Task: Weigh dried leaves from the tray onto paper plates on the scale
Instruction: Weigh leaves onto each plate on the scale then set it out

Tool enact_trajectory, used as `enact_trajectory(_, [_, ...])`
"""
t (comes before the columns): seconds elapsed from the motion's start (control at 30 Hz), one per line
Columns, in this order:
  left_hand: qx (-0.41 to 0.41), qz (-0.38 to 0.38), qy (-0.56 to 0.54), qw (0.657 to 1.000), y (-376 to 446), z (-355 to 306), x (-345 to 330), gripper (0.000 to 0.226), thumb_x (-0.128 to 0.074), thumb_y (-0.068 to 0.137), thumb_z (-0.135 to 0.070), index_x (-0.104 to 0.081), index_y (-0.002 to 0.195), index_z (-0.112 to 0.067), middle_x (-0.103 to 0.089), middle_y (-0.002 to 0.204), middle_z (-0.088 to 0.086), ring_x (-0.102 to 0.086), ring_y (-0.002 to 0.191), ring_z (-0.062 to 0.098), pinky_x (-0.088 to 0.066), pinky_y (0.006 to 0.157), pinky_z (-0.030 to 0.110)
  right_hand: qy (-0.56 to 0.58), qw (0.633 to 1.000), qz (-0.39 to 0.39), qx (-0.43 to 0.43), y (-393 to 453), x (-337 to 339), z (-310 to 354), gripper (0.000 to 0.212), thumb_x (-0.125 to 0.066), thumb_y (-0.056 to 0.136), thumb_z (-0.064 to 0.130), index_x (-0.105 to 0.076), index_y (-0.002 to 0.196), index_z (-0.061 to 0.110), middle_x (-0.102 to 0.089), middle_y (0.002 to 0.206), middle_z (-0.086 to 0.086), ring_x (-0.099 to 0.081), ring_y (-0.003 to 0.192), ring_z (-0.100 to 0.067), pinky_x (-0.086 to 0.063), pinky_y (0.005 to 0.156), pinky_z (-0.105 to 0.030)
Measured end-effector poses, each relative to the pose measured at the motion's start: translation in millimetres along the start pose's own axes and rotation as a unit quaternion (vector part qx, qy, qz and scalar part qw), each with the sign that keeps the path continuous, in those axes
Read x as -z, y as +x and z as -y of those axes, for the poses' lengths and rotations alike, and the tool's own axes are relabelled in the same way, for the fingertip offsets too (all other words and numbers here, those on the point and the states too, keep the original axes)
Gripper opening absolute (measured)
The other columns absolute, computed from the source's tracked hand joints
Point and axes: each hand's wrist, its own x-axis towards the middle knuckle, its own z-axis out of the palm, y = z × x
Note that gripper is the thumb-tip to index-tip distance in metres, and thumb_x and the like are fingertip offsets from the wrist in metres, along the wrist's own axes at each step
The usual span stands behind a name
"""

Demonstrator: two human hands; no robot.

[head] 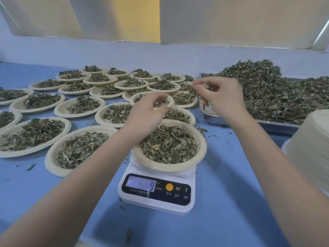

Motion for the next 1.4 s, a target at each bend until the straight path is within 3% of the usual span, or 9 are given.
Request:
enact_trajectory(0.23, [-0.011,0.043,0.006,0.999,23,-11,-21,0.033,-0.051,0.092,-0.020,-0.057,0.124,-0.028,-0.058,0.120,-0.016,-0.051,0.113,0.009,-0.041,0.094,0.030,-0.276,0.956,-0.095,-0.008,34,10,-45,0.027,-0.049,0.098,0.022,-0.068,0.115,0.014,-0.059,0.118,-0.010,-0.059,0.098,-0.023,-0.038,0.080,-0.025])
enact_trajectory(0.33, [-0.002,0.041,-0.006,0.999,25,-9,-25,0.032,-0.051,0.092,-0.020,-0.058,0.121,-0.030,-0.058,0.117,-0.017,-0.053,0.108,0.006,-0.043,0.089,0.028,-0.414,0.896,0.098,-0.129,42,8,-69,0.051,-0.035,0.100,0.048,-0.064,0.117,0.009,-0.050,0.130,-0.016,-0.041,0.124,-0.034,-0.036,0.094,-0.041])
enact_trajectory(0.4, [0.002,0.034,-0.012,0.999,24,-7,-24,0.031,-0.052,0.092,-0.020,-0.059,0.120,-0.031,-0.059,0.116,-0.017,-0.055,0.105,0.004,-0.044,0.085,0.023,-0.454,0.832,0.243,-0.205,41,7,-75,0.073,-0.018,0.097,0.062,-0.058,0.128,0.009,-0.033,0.149,-0.015,-0.018,0.140,-0.034,-0.017,0.110,-0.053])
enact_trajectory(0.47, [0.006,0.023,-0.020,1.000,23,-4,-20,0.029,-0.053,0.092,-0.020,-0.059,0.117,-0.033,-0.060,0.116,-0.017,-0.056,0.103,0.003,-0.044,0.082,0.020,-0.437,0.826,0.300,-0.193,37,4,-77,0.072,-0.010,0.097,0.059,-0.041,0.144,0.014,-0.014,0.159,-0.009,-0.004,0.145,-0.032,-0.004,0.114,-0.054])
enact_trajectory(0.63, [0.023,-0.020,-0.074,0.997,11,7,-6,0.030,-0.053,0.092,-0.015,-0.058,0.116,-0.032,-0.061,0.115,-0.016,-0.057,0.105,0.003,-0.043,0.087,0.023,-0.335,0.909,0.248,-0.006,10,-11,-48,0.054,-0.022,0.099,0.050,-0.049,0.134,0.019,-0.049,0.131,-0.013,-0.041,0.125,-0.030,-0.033,0.104,-0.047])
enact_trajectory(0.77, [0.046,-0.046,-0.109,0.992,1,18,0,0.031,-0.054,0.092,-0.012,-0.060,0.117,-0.029,-0.062,0.114,-0.016,-0.057,0.104,0.000,-0.044,0.097,0.031,-0.162,0.948,0.250,0.109,-27,-19,-5,0.041,-0.042,0.095,0.049,-0.061,0.122,0.026,-0.056,0.111,0.005,-0.045,0.098,-0.004,-0.035,0.079,-0.021])
enact_trajectory(1.03, [0.075,-0.059,-0.206,0.974,-20,36,10,0.030,-0.054,0.093,-0.012,-0.061,0.120,-0.024,-0.066,0.113,-0.011,-0.062,0.103,0.005,-0.050,0.084,0.021,-0.290,0.873,0.386,0.066,-45,-20,24,0.053,-0.048,0.087,0.063,-0.051,0.132,0.035,-0.050,0.108,0.004,-0.050,0.102,-0.014,-0.038,0.079,-0.029])
enact_trajectory(1.2, [0.065,-0.087,-0.284,0.953,-34,41,13,0.025,-0.051,0.093,-0.008,-0.063,0.113,-0.018,-0.067,0.112,0.000,-0.066,0.088,0.005,-0.052,0.067,0.013,-0.244,0.909,0.326,0.087,-42,-21,29,0.021,-0.064,0.088,0.032,-0.070,0.108,0.029,-0.056,0.079,0.015,-0.047,0.065,0.004,-0.036,0.061,-0.006])
enact_trajectory(1.4, [0.045,-0.116,-0.285,0.951,-37,42,15,0.029,-0.051,0.093,-0.008,-0.060,0.119,-0.014,-0.067,0.112,-0.001,-0.063,0.105,0.013,-0.053,0.079,0.018,-0.121,0.962,0.232,0.078,-36,-13,35,0.013,-0.073,0.081,0.027,-0.074,0.093,0.034,-0.067,0.076,0.016,-0.061,0.074,-0.001,-0.045,0.075,-0.013])
